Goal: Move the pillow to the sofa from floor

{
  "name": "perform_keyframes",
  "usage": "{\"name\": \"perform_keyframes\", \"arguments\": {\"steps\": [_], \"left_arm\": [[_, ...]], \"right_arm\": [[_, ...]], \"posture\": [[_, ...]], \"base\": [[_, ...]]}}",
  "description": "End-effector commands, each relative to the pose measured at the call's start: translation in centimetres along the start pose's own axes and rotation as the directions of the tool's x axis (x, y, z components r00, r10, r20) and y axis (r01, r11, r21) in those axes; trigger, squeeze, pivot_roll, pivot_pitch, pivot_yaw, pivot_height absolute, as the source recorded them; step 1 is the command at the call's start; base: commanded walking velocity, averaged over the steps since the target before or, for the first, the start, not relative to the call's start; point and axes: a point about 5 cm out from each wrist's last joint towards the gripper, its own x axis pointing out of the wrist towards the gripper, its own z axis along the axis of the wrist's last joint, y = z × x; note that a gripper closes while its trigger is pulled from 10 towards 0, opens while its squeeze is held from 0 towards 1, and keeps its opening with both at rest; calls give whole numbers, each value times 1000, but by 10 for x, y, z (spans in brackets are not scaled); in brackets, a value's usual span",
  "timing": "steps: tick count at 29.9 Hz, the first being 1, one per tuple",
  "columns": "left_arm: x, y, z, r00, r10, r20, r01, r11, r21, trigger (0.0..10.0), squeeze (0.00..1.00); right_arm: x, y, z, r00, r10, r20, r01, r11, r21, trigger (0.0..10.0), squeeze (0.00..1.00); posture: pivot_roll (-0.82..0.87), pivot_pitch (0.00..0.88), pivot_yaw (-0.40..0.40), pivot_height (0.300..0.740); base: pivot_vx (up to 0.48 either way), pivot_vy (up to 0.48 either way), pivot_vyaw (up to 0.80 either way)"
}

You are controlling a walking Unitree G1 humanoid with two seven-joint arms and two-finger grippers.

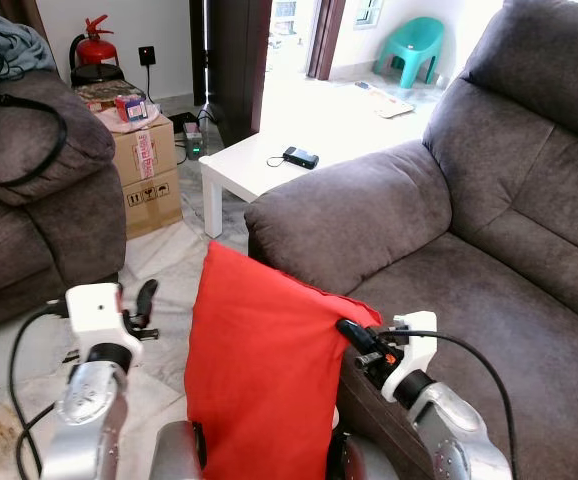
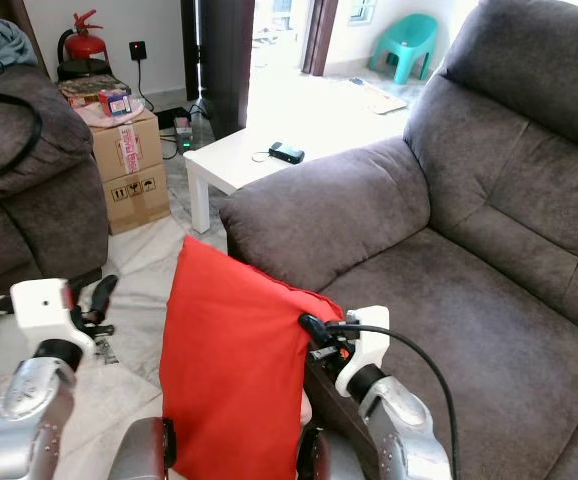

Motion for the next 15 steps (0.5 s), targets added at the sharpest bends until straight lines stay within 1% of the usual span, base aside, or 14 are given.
{"name": "perform_keyframes", "arguments": {"steps": [1, 8, 15], "left_arm": [[2, -7, 7, 999, -26, 35, 25, 1000, 13, 10000, 0], [4, -11, 9, 998, -32, 50, 32, 999, 13, 10000, 0], [3, -14, 7, 997, -55, 47, 54, 998, 18, 10000, 0]], "right_arm": [[0, -5, 20, 995, -24, 97, 28, 999, -37, 10000, 0], [0, -8, 24, 991, -63, 120, 69, 997, -45, 10000, 0], [1, -8, 25, 990, -68, 124, 75, 996, -56, 10000, 0]], "posture": [[140, 0, -141, 593], [135, 0, -143, 593], [134, 0, -140, 593]], "base": [[0, 0, 0], [0, 0, 0], [0, 0, 0]]}}
